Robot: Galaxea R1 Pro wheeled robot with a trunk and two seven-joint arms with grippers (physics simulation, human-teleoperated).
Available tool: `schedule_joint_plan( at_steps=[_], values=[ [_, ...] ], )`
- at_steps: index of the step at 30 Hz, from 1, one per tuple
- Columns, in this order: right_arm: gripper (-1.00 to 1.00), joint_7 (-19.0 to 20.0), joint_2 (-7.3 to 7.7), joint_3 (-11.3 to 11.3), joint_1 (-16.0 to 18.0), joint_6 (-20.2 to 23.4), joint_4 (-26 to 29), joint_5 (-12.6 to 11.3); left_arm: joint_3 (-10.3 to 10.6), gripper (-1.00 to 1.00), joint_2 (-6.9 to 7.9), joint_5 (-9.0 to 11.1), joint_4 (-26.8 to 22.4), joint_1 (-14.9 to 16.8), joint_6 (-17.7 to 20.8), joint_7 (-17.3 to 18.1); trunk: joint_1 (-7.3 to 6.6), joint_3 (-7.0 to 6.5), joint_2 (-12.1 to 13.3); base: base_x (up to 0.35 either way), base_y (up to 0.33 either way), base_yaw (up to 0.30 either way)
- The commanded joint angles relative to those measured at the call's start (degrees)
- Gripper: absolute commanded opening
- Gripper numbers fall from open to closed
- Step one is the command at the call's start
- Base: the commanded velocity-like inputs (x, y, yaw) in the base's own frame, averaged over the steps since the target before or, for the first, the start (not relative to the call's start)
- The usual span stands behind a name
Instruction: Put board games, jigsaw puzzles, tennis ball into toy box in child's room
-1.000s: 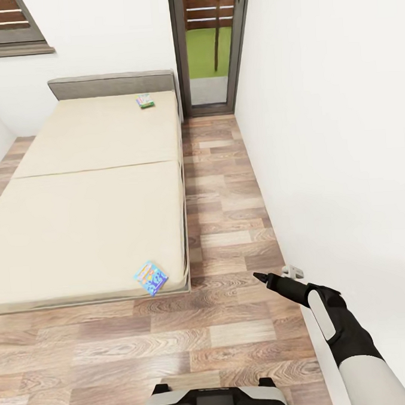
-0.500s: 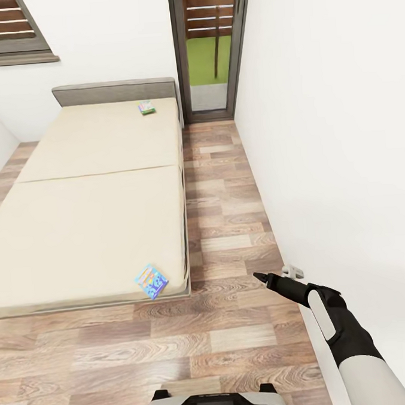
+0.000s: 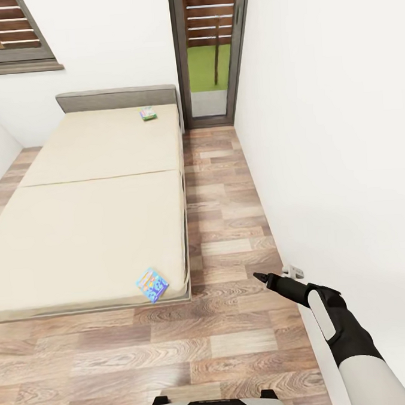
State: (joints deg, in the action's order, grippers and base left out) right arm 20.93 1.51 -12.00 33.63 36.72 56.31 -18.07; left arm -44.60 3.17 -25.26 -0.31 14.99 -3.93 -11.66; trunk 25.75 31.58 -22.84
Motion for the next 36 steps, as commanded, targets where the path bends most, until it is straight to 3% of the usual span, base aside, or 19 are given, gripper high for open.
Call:
schedule_joint_plan(
  at_steps=[1, 14, 24, 28, 29, 31, 34, 35, 36],
  values=[
    [1.0, 0.16, 0.0, -0.13, 0.03, 0.37, 0.03, -0.11, -0.48, 1.0, 0.01, -0.59, 0.11, 0.04, -0.24, -0.23, 0.03, -0.03, -0.08, 0.0, 0.0, 0.0],
    [1.0, 0.17, -0.02, -1.21, 0.03, 0.37, 0.03, 0.05, -0.48, 1.0, -0.03, -0.42, 0.13, -0.01, -0.21, -0.21, 0.03, -1.27, -0.08, 0.0, 0.0, 0.0],
    [1.0, 0.21, 0.06, -1.86, 0.03, 0.4, 0.03, 0.11, -0.49, 1.0, -1.43, -0.46, -0.35, 0.05, -0.32, -0.58, 0.03, -2.23, -0.08, 0.0, 0.0, 0.0],
    [1.0, 0.24, 0.07, -2.01, 0.03, 0.48, 0.03, 0.13, -0.55, 1.0, -0.3, -0.37, -2.38, 0.67, 0.07, -0.47, 0.03, -2.61, -0.08, 0.0, 0.0, 0.0],
    [1.0, 0.24, 0.07, -2.03, 0.03, 0.51, 0.03, 0.14, -0.62, 1.0, 0.67, -0.27, -4.15, 0.87, 0.54, -0.34, 0.03, -2.7, -0.08, 0.0, 0.0, 0.0],
    [1.0, 0.24, 0.07, -2.04, 0.03, 0.52, 0.03, 0.14, -0.8, 1.0, 2.1, -0.15, -7.25, 1.4, 2.88, -0.18, 0.03, -2.89, -0.08, 0.0, 0.0, 0.0],
    [1.0, 0.25, 0.07, -2.06, 0.03, 0.49, 0.03, 0.14, -0.94, 1.0, 3.32, 0.03, -13.53, 5.45, 12.03, 2.16, 0.03, -3.18, -0.08, 0.0, 0.0, 0.0],
    [1.0, 0.25, 0.07, -2.06, 0.03, 0.48, 0.03, 0.14, -0.96, 1.0, 3.43, 0.05, -14.89, 6.63, 14.17, 3.48, 0.03, -3.28, -0.08, 0.0, 0.0, 0.0],
    [1.0, 0.25, 0.07, -2.06, 0.03, 0.47, 0.03, 0.14, -0.96, 1.0, 3.6, 0.07, -17.6, 9.02, 18.48, 7.25, 0.03, -3.37, -0.08, 0.0, 0.0, 0.0]
  ],
)
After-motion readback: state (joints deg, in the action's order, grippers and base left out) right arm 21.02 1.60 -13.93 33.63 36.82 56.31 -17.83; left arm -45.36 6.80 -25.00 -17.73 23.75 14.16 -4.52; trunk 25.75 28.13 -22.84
